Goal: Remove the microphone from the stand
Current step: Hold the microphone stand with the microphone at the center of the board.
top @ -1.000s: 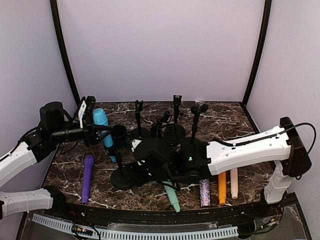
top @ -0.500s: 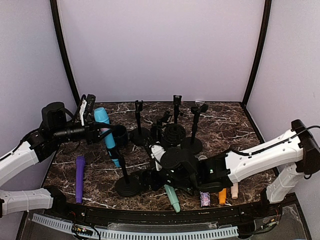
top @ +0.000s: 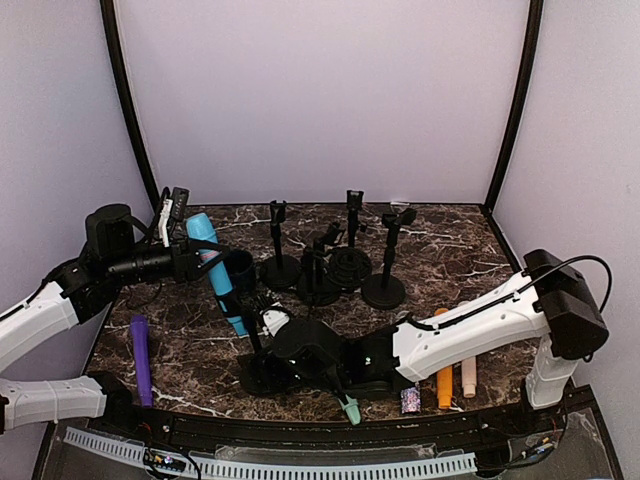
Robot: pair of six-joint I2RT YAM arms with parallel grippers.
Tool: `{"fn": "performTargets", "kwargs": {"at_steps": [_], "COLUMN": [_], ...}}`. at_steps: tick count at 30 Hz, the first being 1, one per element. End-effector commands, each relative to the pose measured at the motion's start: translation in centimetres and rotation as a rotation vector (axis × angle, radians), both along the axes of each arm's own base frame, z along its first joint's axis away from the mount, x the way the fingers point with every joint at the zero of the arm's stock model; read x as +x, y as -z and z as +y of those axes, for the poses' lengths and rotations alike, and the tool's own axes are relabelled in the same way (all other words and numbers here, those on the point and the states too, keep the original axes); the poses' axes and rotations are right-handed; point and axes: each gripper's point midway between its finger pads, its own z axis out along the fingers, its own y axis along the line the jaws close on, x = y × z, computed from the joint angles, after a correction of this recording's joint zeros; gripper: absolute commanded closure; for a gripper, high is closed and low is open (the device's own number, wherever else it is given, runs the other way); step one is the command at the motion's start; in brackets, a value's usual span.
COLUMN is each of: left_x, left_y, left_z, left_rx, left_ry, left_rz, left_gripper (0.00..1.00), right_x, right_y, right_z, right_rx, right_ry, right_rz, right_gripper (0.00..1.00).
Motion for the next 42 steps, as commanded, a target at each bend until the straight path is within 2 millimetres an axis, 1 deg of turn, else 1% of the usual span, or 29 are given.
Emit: {"fn": "performTargets", "kwargs": {"at_steps": [1, 4, 8, 15, 17, 18, 22, 23, 27, 28, 29, 30, 31, 32, 33, 34, 35, 36, 37, 38, 42], "left_x": [-0.6, -1.0, -1.3, -1.6, -1.7, -2.1, -2.8, -2.9, -2.6, -2.4, -1.8, -1.5, -0.9, -0.6, -0.2, 0.0, 0.3, 0.5, 0.8, 1.0, 1.7], "left_y": [-4.2, -4.2, -3.9, -3.6, -3.6, -3.6, -3.6, -3.6, -3.9, -4.3, -3.9, -4.6, -4.2, -5.0, -4.8, -5.5, -5.2, -5.9, -5.7, -6.4, -6.8], "left_z": [-0.5, -0.6, -0.7, -0.8, -0.9, -1.0, -1.2, -1.2, -1.0, -1.0, -0.8, -0.7, -0.5, -0.4, -0.4, -0.4, -0.5, -0.5, -0.5, -0.5, -0.2], "left_rx": [-0.075, -0.070, -0.062, -0.055, -0.055, -0.056, -0.055, -0.054, -0.052, -0.056, -0.042, -0.043, -0.027, -0.031, -0.021, -0.022, -0.010, -0.012, -0.001, 0.000, 0.027], "left_ry": [0.041, 0.061, 0.079, 0.098, 0.107, 0.131, 0.167, 0.172, 0.149, 0.137, 0.108, 0.091, 0.061, 0.049, 0.035, 0.029, 0.023, 0.020, 0.011, 0.007, -0.026], "left_rz": [-0.091, -0.104, -0.112, -0.119, -0.124, -0.139, -0.165, -0.170, -0.174, -0.172, -0.150, -0.151, -0.126, -0.130, -0.115, -0.118, -0.098, -0.107, -0.092, -0.106, -0.116], "left_gripper": [1.00, 1.00, 1.00, 1.00, 1.00, 1.00, 1.00, 1.00, 1.00, 1.00, 1.00, 1.00, 1.00, 1.00, 1.00, 1.00, 1.00, 1.00, 1.00, 1.00, 1.00], "right_x": [1.4, 1.9, 2.1, 2.5, 2.5, 2.5, 2.5, 2.5, 2.3, 2.2, 2.0, 1.9, 1.7, 1.5, 1.3, 1.0, 0.8, 0.6, 0.5, 0.4, 0.3], "right_y": [-0.3, 0.5, 1.1, 1.5, 1.6, 2.0, 2.7, 3.0, 4.2, 4.5, 4.8, 5.1, 5.4, 5.8, 6.2, 6.5, 6.8, 7.0, 7.2, 7.4, 7.8], "right_z": [0.8, 0.9, 1.3, 1.9, 2.0, 2.2, 2.1, 2.1, 1.6, 1.4, 1.3, 1.2, 1.1, 1.0, 1.0, 1.0, 0.9, 0.8, 0.8, 0.7, 0.3], "right_rx": [0.025, 0.014, 0.025, 0.038, 0.043, 0.045, 0.024, 0.015, -0.020, -0.029, -0.039, -0.052, -0.068, -0.089, -0.105, -0.118, -0.126, -0.132, -0.138, -0.139, -0.144], "right_ry": [0.023, 0.020, 0.001, -0.014, -0.023, -0.031, -0.034, -0.032, -0.041, -0.043, -0.046, -0.048, -0.054, -0.060, -0.066, -0.071, -0.075, -0.076, -0.077, -0.075, -0.067], "right_rz": [-0.007, -0.024, -0.057, -0.112, -0.121, -0.127, -0.137, -0.140, -0.150, -0.153, -0.157, -0.161, -0.166, -0.168, -0.172, -0.172, -0.172, -0.169, -0.168, -0.164, -0.153], "right_gripper": [0.17, 0.25, 0.34, 0.50, 0.57, 0.68, 0.97, 1.00, 1.00, 1.00, 1.00, 1.00, 1.00, 1.00, 1.00, 1.00, 1.00, 1.00, 1.00, 1.00, 1.00]}}
